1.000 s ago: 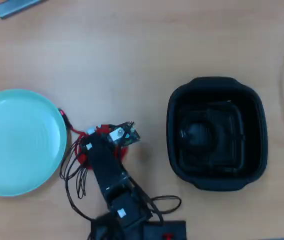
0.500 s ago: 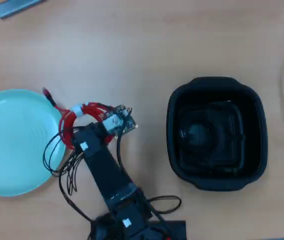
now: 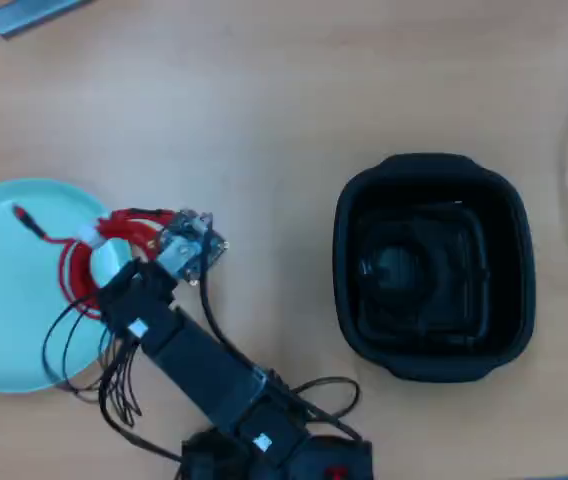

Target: Put a black charging cable in a black bowl and put a red charging cable in a green bowl

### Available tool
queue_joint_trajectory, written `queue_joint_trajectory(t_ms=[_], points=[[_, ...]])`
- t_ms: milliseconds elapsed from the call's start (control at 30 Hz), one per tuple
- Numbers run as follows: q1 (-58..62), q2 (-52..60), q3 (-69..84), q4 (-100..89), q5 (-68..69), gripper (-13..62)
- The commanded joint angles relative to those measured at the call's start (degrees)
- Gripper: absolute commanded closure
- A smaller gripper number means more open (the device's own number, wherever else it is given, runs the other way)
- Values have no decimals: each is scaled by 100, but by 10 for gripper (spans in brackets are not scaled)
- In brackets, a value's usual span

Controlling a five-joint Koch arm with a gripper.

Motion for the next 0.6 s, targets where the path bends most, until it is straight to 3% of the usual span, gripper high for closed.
queue_joint_trajectory(t_ms=[0, 233, 400, 567], points=[[-431, -571, -1143, -264, 97, 556], [-1002, -2654, -3059, -272, 114, 556], [-1063, -3401, -3665, -237, 88, 546], [-1310, -3577, -3674, -255, 114, 450]])
